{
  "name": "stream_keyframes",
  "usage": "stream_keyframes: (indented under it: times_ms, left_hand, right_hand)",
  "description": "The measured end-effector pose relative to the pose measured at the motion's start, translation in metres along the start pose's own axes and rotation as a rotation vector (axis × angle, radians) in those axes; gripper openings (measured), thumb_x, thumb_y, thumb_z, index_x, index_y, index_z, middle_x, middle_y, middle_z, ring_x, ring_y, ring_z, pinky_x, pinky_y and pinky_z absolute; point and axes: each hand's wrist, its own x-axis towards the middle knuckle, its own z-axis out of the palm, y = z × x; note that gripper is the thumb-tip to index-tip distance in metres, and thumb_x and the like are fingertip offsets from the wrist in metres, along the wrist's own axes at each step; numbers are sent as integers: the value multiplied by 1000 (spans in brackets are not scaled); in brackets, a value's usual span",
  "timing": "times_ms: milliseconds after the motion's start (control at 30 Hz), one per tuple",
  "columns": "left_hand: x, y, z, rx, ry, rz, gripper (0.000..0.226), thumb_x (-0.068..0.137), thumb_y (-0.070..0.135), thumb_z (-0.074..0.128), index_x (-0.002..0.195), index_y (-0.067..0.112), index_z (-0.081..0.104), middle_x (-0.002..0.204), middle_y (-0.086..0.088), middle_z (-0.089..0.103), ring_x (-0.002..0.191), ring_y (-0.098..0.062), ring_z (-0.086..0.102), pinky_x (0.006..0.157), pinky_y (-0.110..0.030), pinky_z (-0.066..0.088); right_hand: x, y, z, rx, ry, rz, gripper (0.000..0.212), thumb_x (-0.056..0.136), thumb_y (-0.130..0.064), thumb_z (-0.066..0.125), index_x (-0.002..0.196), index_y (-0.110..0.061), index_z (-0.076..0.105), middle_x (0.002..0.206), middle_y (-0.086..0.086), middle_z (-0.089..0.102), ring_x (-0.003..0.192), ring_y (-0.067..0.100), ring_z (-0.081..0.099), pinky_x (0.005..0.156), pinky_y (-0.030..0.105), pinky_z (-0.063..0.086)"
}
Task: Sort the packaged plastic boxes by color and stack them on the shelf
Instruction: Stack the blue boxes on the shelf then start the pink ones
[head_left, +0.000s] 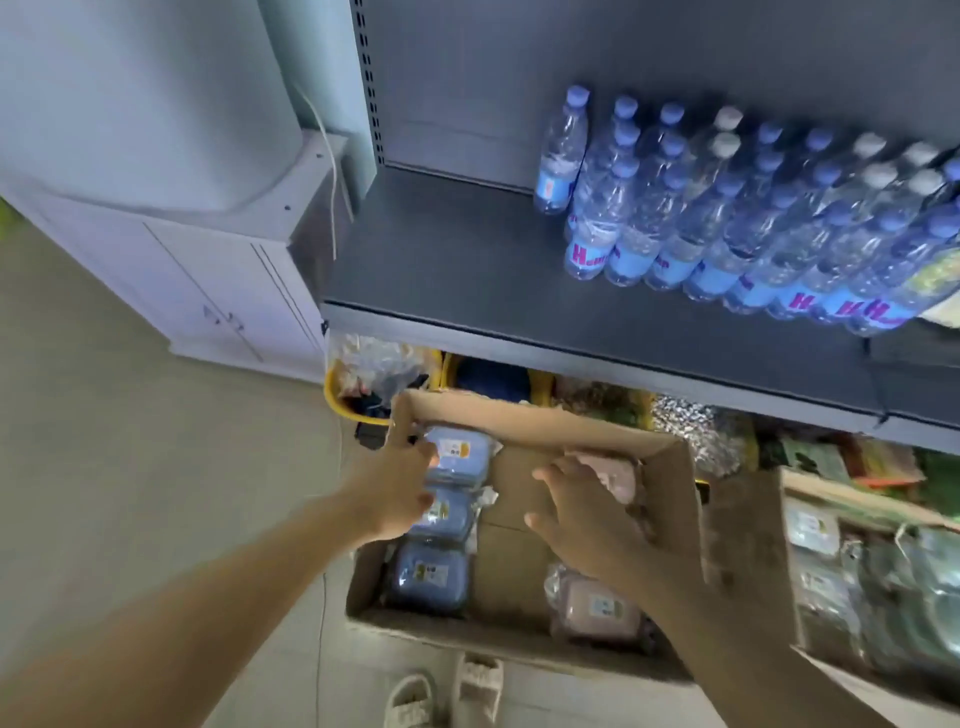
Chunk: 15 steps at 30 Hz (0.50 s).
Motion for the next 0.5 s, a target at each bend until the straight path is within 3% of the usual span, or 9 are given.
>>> stream_keyframes:
  times_ms: [200,333,500]
  left_hand:
    - [31,-32,85,-54,-30,-93,48,90,25,54,134,22,35,129,-7,54,113,-27,57,86,-36,46]
    - [63,-46,128,-111,8,-123,47,90,24,57,132,20,36,123,-5,55,113,-26,55,88,-37,47]
    - [102,-61,181,-144,31,-135,55,88,22,59,137,20,34,132,-4,49,118,-25,51,93,-37,46]
  right_hand:
    - [59,16,76,37,-65,39,61,94,-33,53,145,-16,26,146,4,34,133,22,36,105,35,36]
    - [123,27,113,58,11,0,65,92,-30,56,146,-15,23,149,4,32,136,23,32,107,35,32]
    - [206,37,165,6,118,-102,81,85,-31,67,148,-13,20,152,6,28,139,25,28,113,38,28]
